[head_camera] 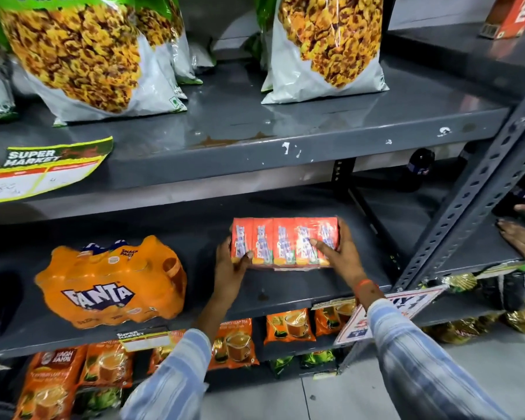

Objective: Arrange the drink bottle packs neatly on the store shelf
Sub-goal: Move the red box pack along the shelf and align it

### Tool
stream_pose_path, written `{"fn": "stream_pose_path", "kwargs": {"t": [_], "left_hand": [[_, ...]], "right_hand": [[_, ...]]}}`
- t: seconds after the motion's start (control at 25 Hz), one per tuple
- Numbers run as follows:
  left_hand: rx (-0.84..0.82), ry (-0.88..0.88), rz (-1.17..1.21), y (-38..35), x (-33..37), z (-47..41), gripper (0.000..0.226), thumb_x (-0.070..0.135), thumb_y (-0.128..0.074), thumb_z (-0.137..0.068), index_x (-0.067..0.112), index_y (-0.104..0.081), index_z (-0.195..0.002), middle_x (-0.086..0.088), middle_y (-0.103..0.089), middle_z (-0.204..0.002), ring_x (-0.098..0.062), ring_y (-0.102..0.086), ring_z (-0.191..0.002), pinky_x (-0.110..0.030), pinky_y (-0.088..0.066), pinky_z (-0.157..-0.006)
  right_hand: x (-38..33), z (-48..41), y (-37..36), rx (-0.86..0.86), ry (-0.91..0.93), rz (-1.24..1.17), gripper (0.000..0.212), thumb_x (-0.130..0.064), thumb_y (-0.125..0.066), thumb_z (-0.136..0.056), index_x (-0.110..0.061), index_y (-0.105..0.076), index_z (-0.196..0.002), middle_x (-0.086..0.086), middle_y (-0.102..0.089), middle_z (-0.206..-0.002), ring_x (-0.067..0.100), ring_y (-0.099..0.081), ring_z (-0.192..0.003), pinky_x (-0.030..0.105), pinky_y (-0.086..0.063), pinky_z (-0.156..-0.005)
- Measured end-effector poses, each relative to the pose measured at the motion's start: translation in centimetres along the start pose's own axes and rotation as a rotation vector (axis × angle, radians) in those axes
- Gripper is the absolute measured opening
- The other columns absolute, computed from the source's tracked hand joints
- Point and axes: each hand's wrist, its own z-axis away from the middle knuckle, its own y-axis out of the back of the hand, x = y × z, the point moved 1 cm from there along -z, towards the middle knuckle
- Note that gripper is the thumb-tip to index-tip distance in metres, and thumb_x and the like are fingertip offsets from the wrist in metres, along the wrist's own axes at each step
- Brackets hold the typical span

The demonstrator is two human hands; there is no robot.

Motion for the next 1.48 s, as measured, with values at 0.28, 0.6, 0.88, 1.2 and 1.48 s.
{"fn": "stream_pose_path", "kwargs": {"t": [0.28, 0.6, 0.88, 1.2, 1.48], "left_hand": [[-0.128, 0.174, 0.040, -1.4, 0.7, -3.7, 0.053, 0.024, -0.049, -0.097, 0.014, -0.029, -0.145, -0.022, -0.039, -0.144, -0.037, -0.049, -0.127, -0.053, -0.042, -0.108], [-0.197, 0.153, -0.265, -3.7, 3.1, -9.4, 0.064, 0.019, -0.040, -0.100, 0.001, -0.002, -0.149, -0.022, -0.006, -0.160, -0.032, -0.011, -0.148, -0.036, -0.014, -0.120], [-0.583, -0.037, -0.409, -6.8, 8.1, -10.2, 0.044, 0.011, -0.047, -0.097, -0.003, -0.040, -0.138, -0.020, -0.044, -0.147, -0.024, -0.045, -0.130, -0.034, -0.033, -0.113], [0.089, 0.469, -0.311, -1.3, 1.8, -0.5, 0.079, 0.054, -0.058, -0.083, -0.001, -0.035, -0.135, -0.026, -0.047, -0.139, -0.043, -0.044, -0.129, -0.049, -0.037, -0.109], [0.084, 0.350, 0.268, -1.6, 1.2, -1.5, 0.059, 0.017, -0.073, -0.081, 0.004, -0.037, -0.126, -0.021, -0.058, -0.128, -0.033, -0.062, -0.110, -0.050, -0.051, -0.097]], "right_hand": [[0.1, -0.6, -1.7, 0.141, -0.208, -0.149, 0.044, -0.014, -0.074, -0.076, -0.007, -0.052, -0.114, 0.022, -0.065, -0.118, 0.036, -0.064, -0.104, 0.051, -0.052, -0.093], [-0.6, 7.8, -5.5, 0.454, -0.466, -0.328, 0.069, -0.021, -0.087, -0.060, 0.003, -0.050, -0.112, 0.027, -0.056, -0.118, 0.041, -0.061, -0.105, 0.054, -0.051, -0.092], [-3.0, 11.6, -11.3, 0.050, -0.308, -0.453, 0.032, -0.001, -0.067, -0.081, 0.000, -0.052, -0.108, 0.000, -0.063, -0.089, 0.013, -0.060, -0.085, 0.012, -0.051, -0.066], [-3.4, -1.6, -2.9, 0.295, -0.188, 0.321, 0.063, -0.035, -0.070, -0.078, 0.002, -0.050, -0.124, 0.026, -0.050, -0.128, 0.040, -0.045, -0.122, 0.041, -0.035, -0.106], [-1.1, -3.4, -1.5, 0.164, -0.175, 0.120, 0.039, -0.046, -0.069, -0.076, -0.012, -0.064, -0.095, 0.012, -0.070, -0.095, 0.025, -0.063, -0.086, 0.032, -0.049, -0.075]]}}
